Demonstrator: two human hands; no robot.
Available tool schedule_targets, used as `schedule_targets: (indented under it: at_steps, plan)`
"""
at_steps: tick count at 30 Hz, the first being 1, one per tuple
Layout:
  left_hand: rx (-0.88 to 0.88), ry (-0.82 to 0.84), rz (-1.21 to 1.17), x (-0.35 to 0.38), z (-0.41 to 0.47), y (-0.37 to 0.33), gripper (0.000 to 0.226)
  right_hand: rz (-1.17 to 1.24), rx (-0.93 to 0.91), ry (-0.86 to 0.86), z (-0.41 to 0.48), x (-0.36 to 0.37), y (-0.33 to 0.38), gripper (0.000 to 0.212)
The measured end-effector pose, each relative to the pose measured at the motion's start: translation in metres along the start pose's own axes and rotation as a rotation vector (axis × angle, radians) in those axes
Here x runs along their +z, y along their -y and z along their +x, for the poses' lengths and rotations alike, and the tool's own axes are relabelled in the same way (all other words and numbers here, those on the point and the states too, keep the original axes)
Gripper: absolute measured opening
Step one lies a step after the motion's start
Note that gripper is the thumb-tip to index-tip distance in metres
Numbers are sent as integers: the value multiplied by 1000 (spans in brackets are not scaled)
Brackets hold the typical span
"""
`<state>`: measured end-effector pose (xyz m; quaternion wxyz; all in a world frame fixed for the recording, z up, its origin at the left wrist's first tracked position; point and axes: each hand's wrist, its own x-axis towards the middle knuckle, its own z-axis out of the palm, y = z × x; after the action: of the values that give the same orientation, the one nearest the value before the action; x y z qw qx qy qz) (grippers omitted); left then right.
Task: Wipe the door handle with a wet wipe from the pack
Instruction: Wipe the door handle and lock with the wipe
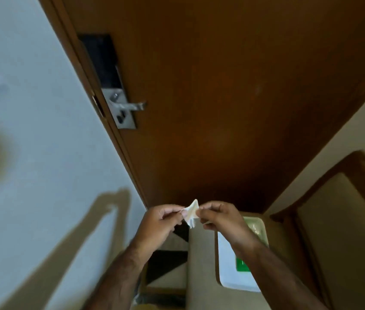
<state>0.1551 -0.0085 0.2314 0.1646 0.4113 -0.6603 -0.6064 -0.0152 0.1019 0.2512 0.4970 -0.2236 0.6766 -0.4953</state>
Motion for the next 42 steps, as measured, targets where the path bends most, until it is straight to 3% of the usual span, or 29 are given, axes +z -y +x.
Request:
schedule_targets:
  at_steps: [4,8,10,13,18,21,24,28,34,38,42]
  plan:
    - [-15,-84,-129,-34,-12,-43,13,-35,-40,-6,-18,6,57,15]
    - [-65,-139,-397,-55,-22,-83,10,162,-7,39,-32,20,100,16]
    - [-95,-204,-573,-57,-30,-94,26,262,4,66,-39,33,116,14]
    - [-159,-158,-777,-48,-41,-100,38,357,45,34,-42,52,129,16]
    - [-183,-308,-966,-50,-33,-103,27,263,118,15,-38,84,153,17]
    - [-185,-435,-988,-69,-6,-98,24,53,123,-67,-30,89,181,17]
    - [-176,-684,-869,-100,30,-98,31,-325,-83,-166,-19,75,222,27]
    - [-82,-928,-480,-135,80,-119,35,-854,-467,-243,4,49,293,46]
    - [18,-995,-306,-136,136,-148,29,-1546,-963,-529,57,30,396,58]
    - [90,-1013,-292,-112,165,-151,30,-1704,-1250,-696,96,21,442,62]
    - [208,-1011,-224,-75,187,-144,55,-1886,-1472,-779,130,-7,468,66]
